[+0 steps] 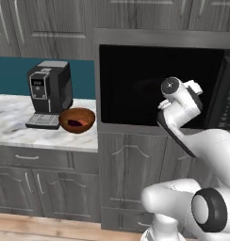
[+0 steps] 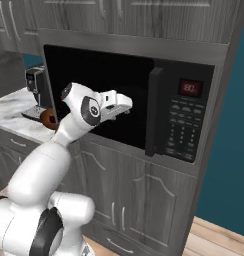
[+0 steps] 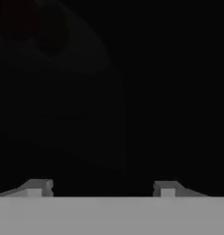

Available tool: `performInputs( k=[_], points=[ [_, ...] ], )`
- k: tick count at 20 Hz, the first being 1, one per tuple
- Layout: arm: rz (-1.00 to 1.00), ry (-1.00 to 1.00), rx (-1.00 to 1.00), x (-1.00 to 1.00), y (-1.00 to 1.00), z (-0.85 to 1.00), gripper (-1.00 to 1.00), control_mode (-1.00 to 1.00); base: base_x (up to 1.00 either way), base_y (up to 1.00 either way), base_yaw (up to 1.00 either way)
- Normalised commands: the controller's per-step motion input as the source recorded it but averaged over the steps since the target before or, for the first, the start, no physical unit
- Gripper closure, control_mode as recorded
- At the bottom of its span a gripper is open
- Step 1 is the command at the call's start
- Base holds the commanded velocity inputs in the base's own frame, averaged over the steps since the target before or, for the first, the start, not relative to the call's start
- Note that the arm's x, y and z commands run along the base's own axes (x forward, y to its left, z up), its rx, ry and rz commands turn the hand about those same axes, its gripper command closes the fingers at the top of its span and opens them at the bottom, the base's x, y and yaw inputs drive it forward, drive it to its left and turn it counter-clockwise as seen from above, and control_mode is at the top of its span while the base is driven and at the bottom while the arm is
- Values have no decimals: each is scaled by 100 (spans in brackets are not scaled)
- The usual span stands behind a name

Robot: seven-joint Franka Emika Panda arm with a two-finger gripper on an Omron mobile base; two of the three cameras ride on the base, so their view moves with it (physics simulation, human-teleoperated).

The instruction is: Place the bowl containing the potato and tomato in the microwave. Close the microwave door and press the start button to microwave the meal.

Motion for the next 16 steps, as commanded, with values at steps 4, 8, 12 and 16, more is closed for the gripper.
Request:
performInputs(
  k=[4,8,12,16],
  points=[
    [31,-15,6,6,-44,-1,-100,-100,0,0,0],
    [31,-52,8,-100,-50,-28,-100,-100,0,0,0],
    [16,-83,5,-100,-12,-58,-100,-100,0,0,0],
    [5,-50,11,-100,9,-1,-100,-100,0,0,0]
  ],
)
